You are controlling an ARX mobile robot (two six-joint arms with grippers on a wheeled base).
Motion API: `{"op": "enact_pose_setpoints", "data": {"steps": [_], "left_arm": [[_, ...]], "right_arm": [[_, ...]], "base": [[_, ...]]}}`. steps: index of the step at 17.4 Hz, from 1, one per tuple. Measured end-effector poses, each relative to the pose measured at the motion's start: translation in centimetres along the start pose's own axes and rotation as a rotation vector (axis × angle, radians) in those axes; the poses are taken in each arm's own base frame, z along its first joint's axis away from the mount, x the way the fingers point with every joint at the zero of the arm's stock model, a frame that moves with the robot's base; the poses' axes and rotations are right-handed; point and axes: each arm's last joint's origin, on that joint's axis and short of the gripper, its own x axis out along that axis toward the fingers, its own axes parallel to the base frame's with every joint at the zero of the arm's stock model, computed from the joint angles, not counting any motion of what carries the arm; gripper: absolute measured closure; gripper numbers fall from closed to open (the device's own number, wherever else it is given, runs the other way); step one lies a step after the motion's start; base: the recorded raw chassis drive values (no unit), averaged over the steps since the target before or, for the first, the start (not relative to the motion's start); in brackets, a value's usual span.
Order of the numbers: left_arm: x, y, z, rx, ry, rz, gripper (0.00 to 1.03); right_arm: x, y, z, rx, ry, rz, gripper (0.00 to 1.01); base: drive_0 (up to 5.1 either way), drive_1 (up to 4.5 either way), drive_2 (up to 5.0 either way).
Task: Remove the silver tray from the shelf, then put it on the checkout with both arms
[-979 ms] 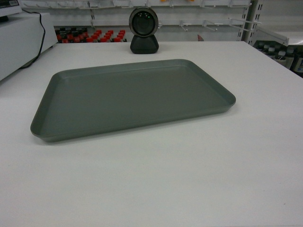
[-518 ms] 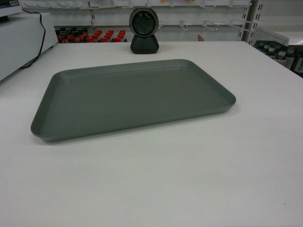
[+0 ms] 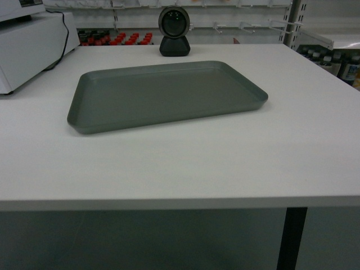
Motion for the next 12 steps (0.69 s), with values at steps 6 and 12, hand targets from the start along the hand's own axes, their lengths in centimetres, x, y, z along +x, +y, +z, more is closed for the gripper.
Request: {"op": "enact_pose_setpoints", "data": {"steps": [6, 12], "left_arm": [[0.0, 0.0, -0.05, 0.0, 0.005, 0.0, 0.05], [0.0, 0.0, 0.01, 0.0, -0.002, 0.0, 0.05]], "right_arm": [[0.0, 0.0, -0.03, 0.0, 0.003, 0.0, 0.03], [0.0, 0.0, 0.02, 0.0, -0.002, 0.0, 0.03]], "base": [[-0.1, -4.29, 4.1], [-0.1, -4.26, 4.1]]}}
